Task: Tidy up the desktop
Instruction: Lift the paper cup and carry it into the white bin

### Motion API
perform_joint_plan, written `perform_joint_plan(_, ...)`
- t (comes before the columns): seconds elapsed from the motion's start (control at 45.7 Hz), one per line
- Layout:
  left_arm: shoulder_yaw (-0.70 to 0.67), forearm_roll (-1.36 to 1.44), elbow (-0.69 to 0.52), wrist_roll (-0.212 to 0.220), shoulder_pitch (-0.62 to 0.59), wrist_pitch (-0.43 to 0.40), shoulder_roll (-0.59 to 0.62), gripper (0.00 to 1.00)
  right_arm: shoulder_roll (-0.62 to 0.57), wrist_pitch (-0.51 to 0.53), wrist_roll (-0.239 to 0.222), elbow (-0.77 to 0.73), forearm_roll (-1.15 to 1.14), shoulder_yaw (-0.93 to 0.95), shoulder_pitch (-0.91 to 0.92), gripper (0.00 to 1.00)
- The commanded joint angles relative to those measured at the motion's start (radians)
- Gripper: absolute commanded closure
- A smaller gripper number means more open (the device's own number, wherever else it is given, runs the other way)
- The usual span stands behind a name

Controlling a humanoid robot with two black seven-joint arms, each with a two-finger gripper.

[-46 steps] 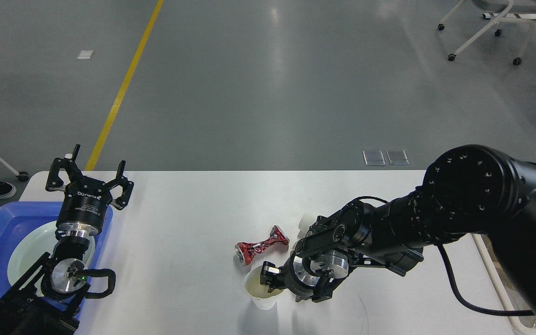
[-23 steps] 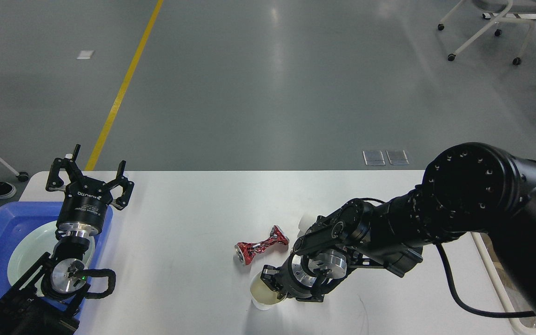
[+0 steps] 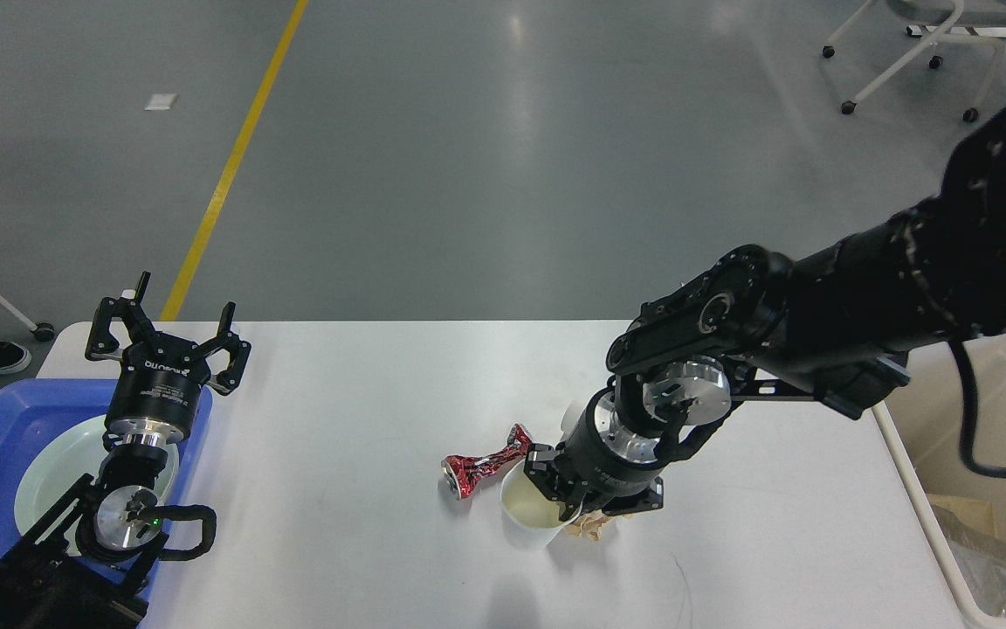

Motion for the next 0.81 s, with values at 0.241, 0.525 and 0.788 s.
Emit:
perform_joint_plan(0.241, 0.000, 0.000, 0.000, -0.002, 0.000, 0.000, 0.000, 0.04, -0.204, 0.361, 0.007, 0.139, -0.140, -0.249, 0.474, 1.00)
perform_joint_plan(0.525, 0.000, 0.000, 0.000, -0.002, 0.000, 0.000, 0.000, 0.04, -0.273, 0.352, 0.007, 0.176, -0.140, -0.330, 0.519, 1.00)
perform_joint_plan(0.788, 0.000, 0.000, 0.000, -0.002, 0.000, 0.000, 0.000, 0.04, -0.432, 0.335, 0.009, 0.136, -0.149, -0.516, 0.471, 1.00)
